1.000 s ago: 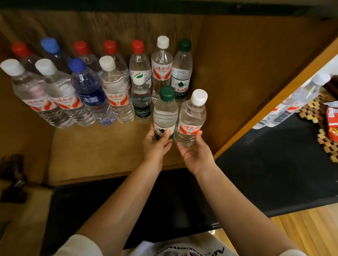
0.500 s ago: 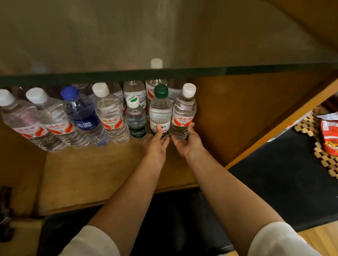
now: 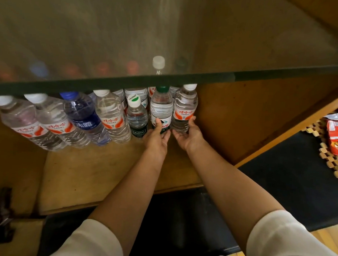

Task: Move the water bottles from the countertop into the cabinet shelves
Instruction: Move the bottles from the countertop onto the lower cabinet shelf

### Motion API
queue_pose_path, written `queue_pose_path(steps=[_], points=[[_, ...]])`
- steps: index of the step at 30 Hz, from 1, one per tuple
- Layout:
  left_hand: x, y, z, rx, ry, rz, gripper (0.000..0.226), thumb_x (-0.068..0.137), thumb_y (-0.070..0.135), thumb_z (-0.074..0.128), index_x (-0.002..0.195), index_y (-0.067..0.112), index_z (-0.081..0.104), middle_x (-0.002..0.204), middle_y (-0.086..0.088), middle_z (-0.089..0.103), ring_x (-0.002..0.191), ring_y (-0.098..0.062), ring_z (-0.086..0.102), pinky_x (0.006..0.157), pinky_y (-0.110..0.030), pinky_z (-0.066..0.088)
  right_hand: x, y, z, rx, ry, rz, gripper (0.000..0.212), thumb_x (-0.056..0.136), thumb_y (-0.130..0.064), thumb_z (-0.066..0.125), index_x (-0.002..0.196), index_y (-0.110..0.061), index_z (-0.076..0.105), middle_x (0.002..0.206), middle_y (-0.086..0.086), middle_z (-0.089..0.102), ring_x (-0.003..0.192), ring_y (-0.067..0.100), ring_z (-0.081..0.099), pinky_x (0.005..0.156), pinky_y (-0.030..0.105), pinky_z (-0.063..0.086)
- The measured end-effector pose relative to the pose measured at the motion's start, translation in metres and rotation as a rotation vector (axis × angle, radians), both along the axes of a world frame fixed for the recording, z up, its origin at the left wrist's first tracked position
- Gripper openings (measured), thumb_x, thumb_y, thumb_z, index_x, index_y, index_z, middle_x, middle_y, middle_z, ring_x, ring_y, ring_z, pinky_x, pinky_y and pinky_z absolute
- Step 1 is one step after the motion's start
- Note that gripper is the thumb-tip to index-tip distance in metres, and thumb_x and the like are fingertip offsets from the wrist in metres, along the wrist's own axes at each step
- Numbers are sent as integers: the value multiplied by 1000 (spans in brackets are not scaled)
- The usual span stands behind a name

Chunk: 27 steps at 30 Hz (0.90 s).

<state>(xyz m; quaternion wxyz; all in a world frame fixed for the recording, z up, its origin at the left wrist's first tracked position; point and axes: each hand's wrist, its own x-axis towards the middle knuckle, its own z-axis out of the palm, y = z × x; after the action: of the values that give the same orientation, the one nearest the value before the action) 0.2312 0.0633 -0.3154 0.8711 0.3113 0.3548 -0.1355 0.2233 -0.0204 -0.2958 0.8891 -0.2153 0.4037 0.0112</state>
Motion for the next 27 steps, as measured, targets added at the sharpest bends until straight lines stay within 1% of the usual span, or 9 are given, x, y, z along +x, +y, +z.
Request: queue_pose_path(steps=[2, 4, 8, 10, 13, 15, 17, 22, 27], points=[[-1, -1, 1, -5, -9, -10, 55, 84, 15, 63, 133, 8, 41, 129, -18, 54, 122, -34, 50, 99, -42, 47, -1, -1, 1, -1, -2, 15, 34, 90, -39, 51, 93, -5, 51, 126, 19, 54, 118, 30, 53, 94, 39, 45], [-2, -1, 2, 4, -12, -44, 57, 85, 19, 63, 136, 9, 38, 131, -18, 53, 122, -33, 50, 100, -41, 46, -3, -1, 0, -4, -1, 34, 34, 91, -40, 50, 90, -6, 52, 127, 19, 54, 118, 29, 53, 95, 38, 45], [-9, 4, 6, 184, -22, -260, 49, 89, 27, 58, 134, 12, 43, 129, -13, 56, 116, -26, 56, 93, -37, 49, -18, 2, -4, -129, 42, 132, 45, 94, -40, 46, 121, -5, 48, 129, 20, 52, 119, 30, 50, 94, 36, 44], [-21, 6, 8, 325, -53, -323, 44, 92, 22, 56, 134, 13, 44, 129, -8, 56, 118, -23, 55, 93, -38, 47, -34, 3, -7, -234, 36, 228, 41, 94, -40, 46, 123, -11, 48, 118, 14, 57, 108, 27, 55, 86, 35, 48], [-50, 5, 16, 556, -217, -281, 35, 93, 5, 48, 126, 12, 51, 111, -3, 61, 102, -15, 58, 84, -32, 46, -65, 1, -6, -377, 39, 371, 19, 95, -30, 47, 110, -20, 53, 89, 4, 61, 77, 17, 59, 65, 29, 50], [-73, 0, 21, 684, -388, -324, 31, 90, -4, 45, 118, 7, 56, 93, -2, 63, 81, -10, 58, 70, -21, 47, -89, -3, -6, -515, 8, 497, 17, 96, -22, 46, 109, -18, 56, 80, 1, 62, 67, 14, 59, 62, 27, 50], [-95, -4, 20, 797, -544, -395, 27, 89, -8, 45, 105, 7, 60, 82, -1, 62, 73, -10, 56, 64, -18, 47, -115, -11, -8, -662, -74, 632, 18, 96, -17, 46, 108, -17, 59, 77, -1, 63, 62, 11, 59, 61, 24, 49], [-149, -19, 17, 1071, -768, -570, 37, 88, -1, 50, 85, 34, 61, 80, 11, 64, 75, -3, 59, 72, -25, 47, -179, -53, -15, -853, -297, 933, 22, 92, -5, 48, 97, -25, 57, 80, -5, 63, 61, 2, 60, 61, 19, 47], [-192, -49, 15, 1142, -790, -726, 31, 90, 10, 53, 87, 40, 60, 84, 17, 66, 81, 2, 61, 76, -32, 53, -220, -125, -17, -971, -260, 988, 20, 91, -9, 51, 101, -25, 58, 86, -2, 64, 73, 10, 61, 70, 25, 47]])
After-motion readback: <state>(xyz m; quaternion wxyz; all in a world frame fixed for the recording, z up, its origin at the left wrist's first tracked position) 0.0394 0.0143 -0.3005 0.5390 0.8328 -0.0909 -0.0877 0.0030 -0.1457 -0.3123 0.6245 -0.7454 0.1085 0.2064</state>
